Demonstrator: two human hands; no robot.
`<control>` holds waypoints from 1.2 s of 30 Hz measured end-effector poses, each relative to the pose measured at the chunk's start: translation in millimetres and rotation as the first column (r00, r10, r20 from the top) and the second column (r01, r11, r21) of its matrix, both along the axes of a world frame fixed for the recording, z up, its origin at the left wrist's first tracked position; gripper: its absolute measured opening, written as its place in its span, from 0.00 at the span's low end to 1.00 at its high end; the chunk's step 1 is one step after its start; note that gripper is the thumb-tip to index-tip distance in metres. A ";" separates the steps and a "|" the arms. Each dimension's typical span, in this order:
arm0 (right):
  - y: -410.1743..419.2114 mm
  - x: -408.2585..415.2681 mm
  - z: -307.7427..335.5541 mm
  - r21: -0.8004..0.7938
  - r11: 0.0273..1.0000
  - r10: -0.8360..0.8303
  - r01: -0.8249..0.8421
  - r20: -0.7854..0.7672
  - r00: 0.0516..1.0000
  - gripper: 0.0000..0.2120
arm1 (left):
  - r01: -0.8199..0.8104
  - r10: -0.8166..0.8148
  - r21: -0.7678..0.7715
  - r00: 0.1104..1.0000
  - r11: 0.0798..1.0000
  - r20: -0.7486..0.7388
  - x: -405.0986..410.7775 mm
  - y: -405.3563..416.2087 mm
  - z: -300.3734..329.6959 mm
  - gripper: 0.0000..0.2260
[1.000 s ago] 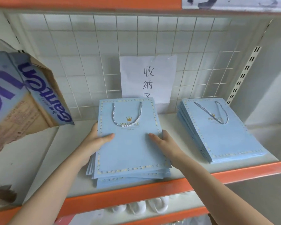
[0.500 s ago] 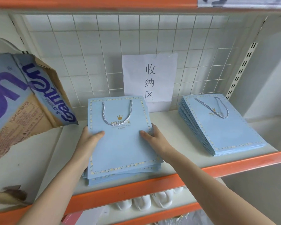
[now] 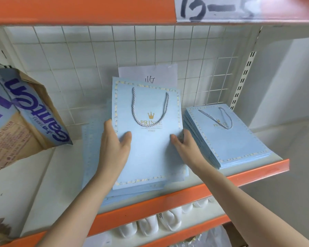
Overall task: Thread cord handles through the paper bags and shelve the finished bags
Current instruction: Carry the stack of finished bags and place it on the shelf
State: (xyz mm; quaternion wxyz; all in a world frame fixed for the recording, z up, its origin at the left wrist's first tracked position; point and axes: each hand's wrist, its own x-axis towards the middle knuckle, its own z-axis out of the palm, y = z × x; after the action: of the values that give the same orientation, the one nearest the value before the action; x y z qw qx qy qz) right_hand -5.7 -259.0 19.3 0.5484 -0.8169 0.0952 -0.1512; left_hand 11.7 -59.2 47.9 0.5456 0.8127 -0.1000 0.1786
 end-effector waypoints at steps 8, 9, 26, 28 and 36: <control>-78.3 -11.4 21.1 -0.066 0.994 -0.087 0.082 -0.085 0.993 0.16 | 0.133 -0.174 -0.243 0.972 0.961 -0.157 12.6 -73.0 11.4 0.06; -89.7 -12.2 24.5 -0.062 0.994 -0.099 0.094 -0.081 0.992 0.16 | 0.131 -0.179 -0.265 0.970 0.955 -0.163 15.2 -83.7 12.4 0.06; -222.4 10.8 -11.5 -0.582 0.746 -0.482 0.324 -0.136 0.866 0.21 | 0.363 -0.206 0.356 0.889 0.861 -0.409 35.0 -240.2 -11.8 0.14; -208.2 10.9 -24.8 -0.639 0.735 -0.446 0.228 -0.202 0.872 0.22 | 0.337 -0.202 0.618 0.939 0.710 -0.279 25.4 -240.3 -10.7 0.14; -206.2 17.0 -42.9 -0.745 0.642 -0.397 0.182 -0.119 0.910 0.24 | 0.032 -0.146 0.829 0.987 0.558 0.060 29.6 -166.2 -22.5 0.13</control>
State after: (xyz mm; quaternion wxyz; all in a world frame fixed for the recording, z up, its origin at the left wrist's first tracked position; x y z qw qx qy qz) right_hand 11.3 -465.2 -23.6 0.1342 -0.9515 0.2334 -0.1491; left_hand 41.4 -225.4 25.4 0.1038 0.9546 -0.2457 0.1325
